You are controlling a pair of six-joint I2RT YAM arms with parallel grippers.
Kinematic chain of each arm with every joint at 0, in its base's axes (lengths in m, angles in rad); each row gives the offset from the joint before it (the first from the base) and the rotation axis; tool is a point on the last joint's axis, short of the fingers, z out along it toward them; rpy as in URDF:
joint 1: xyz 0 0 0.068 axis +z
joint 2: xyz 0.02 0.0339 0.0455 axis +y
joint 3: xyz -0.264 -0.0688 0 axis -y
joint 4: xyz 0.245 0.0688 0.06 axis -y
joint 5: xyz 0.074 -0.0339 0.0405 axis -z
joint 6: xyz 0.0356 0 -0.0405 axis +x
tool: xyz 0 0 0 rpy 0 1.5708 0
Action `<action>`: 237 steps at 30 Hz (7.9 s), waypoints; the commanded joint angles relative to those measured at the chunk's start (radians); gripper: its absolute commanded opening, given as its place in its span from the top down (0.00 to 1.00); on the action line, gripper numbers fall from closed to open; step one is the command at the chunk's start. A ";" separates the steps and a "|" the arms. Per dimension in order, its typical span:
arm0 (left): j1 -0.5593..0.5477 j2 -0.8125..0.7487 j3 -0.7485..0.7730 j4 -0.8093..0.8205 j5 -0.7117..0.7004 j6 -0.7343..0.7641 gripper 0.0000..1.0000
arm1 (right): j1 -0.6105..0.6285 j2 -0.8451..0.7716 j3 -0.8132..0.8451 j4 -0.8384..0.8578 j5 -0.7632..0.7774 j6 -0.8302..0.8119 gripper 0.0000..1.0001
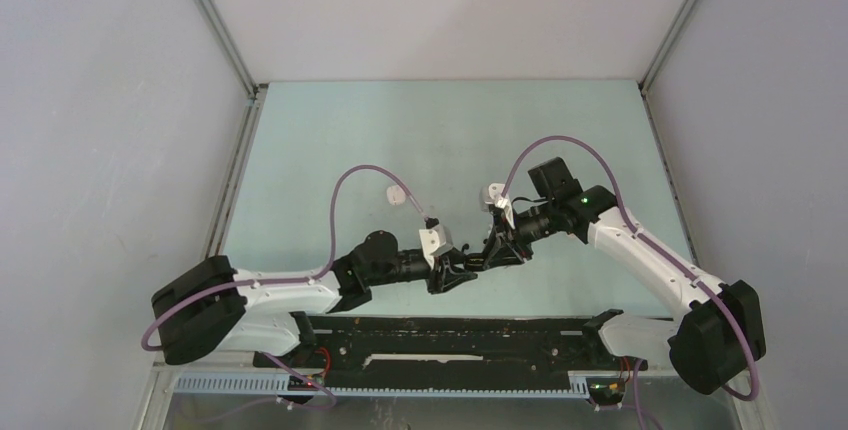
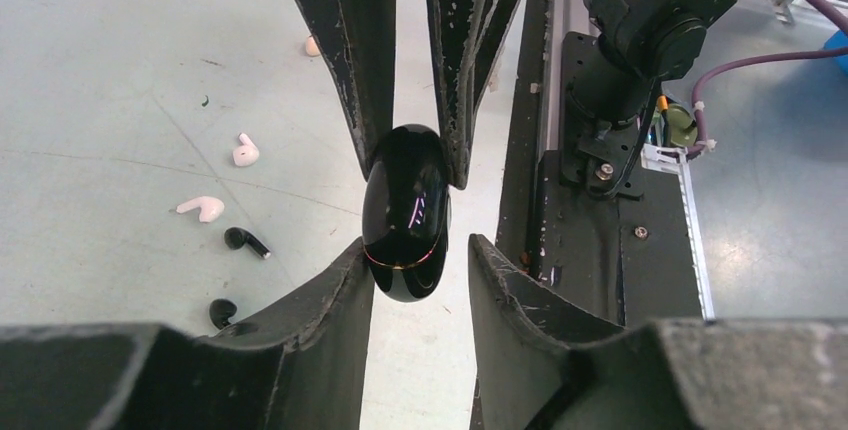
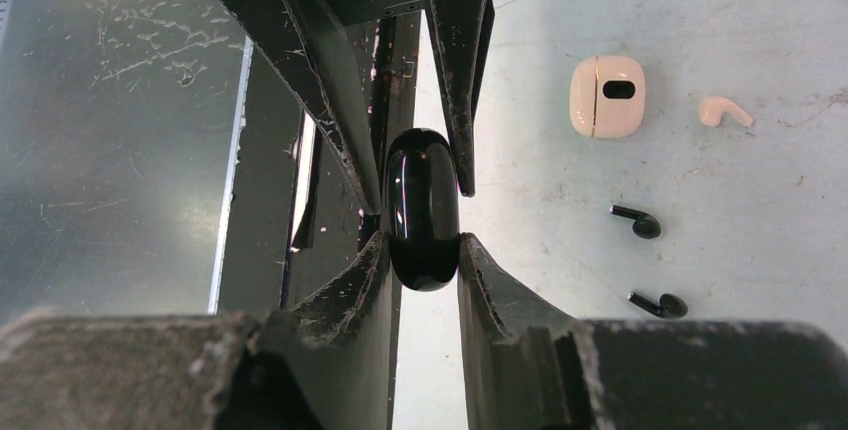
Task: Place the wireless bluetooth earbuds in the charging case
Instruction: Pick up the charging case at the center of the board, then open the charging case, then pick up the earbud from the center of the board, then place the earbud in the charging case.
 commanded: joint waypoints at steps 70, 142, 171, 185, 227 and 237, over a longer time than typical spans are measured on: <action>-0.024 -0.379 -0.386 0.219 -0.286 -0.106 1.00 | -0.073 0.269 0.032 0.290 0.180 0.092 0.60; -0.024 -0.445 -0.432 0.160 -0.415 -0.133 1.00 | 0.132 0.237 0.216 0.081 0.844 0.278 1.00; -0.024 -0.188 -0.260 0.407 -0.232 -0.160 1.00 | 0.469 -0.525 -0.218 0.780 0.795 -0.242 1.00; -0.024 -0.251 -0.259 0.402 -0.232 -0.164 1.00 | 0.585 -0.540 -0.377 0.947 0.821 -0.344 1.00; -0.024 -0.253 -0.226 0.346 -0.018 -0.115 0.99 | 0.741 -0.431 -0.447 1.083 0.784 -0.360 1.00; -0.025 -0.265 -0.235 0.347 -0.030 -0.112 1.00 | 0.740 -0.430 -0.449 1.056 0.786 -0.374 1.00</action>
